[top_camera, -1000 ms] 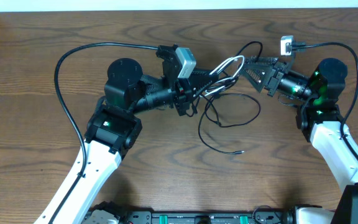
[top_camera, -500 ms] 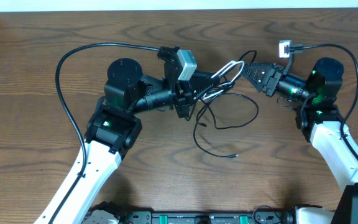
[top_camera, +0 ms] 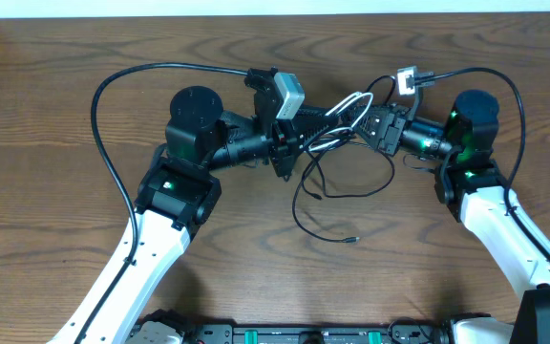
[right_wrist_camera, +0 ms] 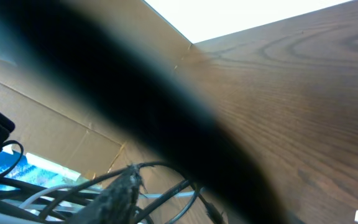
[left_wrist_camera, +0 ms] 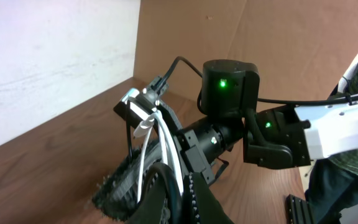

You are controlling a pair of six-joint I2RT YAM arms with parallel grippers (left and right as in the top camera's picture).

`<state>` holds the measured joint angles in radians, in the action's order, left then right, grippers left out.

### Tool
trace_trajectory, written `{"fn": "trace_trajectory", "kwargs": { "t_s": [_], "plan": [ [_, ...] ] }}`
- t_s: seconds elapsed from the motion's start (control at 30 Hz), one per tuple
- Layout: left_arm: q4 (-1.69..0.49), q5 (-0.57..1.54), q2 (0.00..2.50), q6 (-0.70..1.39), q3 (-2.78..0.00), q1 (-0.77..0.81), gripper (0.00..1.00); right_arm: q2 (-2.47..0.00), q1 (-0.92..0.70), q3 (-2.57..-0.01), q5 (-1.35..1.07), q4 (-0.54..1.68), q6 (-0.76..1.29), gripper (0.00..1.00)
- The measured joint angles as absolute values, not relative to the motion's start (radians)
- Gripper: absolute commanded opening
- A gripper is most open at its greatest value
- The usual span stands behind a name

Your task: Untangle cables

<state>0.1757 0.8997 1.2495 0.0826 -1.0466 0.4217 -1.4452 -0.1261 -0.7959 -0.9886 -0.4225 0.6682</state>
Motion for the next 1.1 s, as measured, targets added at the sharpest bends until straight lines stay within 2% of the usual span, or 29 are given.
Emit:
{"fn": "trace_trajectory", "kwargs": {
  "t_s": [0.1, 0.2, 0.27, 0.3, 0.33, 0.8, 1.1],
  "plan": [
    [0.183, 0.899, 1.250, 0.082, -1.047, 0.422, 0.08, -1.445, -0.137, -0.796, -0.982, -0.416, 0.671, 0.41],
    [0.183, 0.881, 1.250, 0.082, -1.047, 0.422, 0.07, -1.445, -0.137, -0.796, -0.975, -0.411, 0.676, 0.32],
    [0.183, 0.857, 1.250, 0.082, -1.047, 0.422, 0.08, -1.445, -0.137, -0.796, -0.972, -0.400, 0.683, 0.21],
    [0.183, 0.853, 1.250, 0.082, -1.047, 0.422, 0.08, -1.445, -0.137, -0.796, -0.971, -0.391, 0.687, 0.03],
    [0.182, 0.842, 1.250, 0.082, -1.047, 0.422, 0.08, -1.445, -0.138, -0.796, -0.972, -0.383, 0.689, 0.01],
    [0.144, 0.828, 1.250, 0.083, -1.047, 0.422, 0.08, -1.445, -0.126, -0.796, -0.895, -0.365, 0.688, 0.01],
    [0.082, 0.828, 1.251, 0.083, -1.047, 0.423, 0.08, -1.445, 0.088, -0.797, -0.738, -0.194, 0.628, 0.01]
  ]
}}
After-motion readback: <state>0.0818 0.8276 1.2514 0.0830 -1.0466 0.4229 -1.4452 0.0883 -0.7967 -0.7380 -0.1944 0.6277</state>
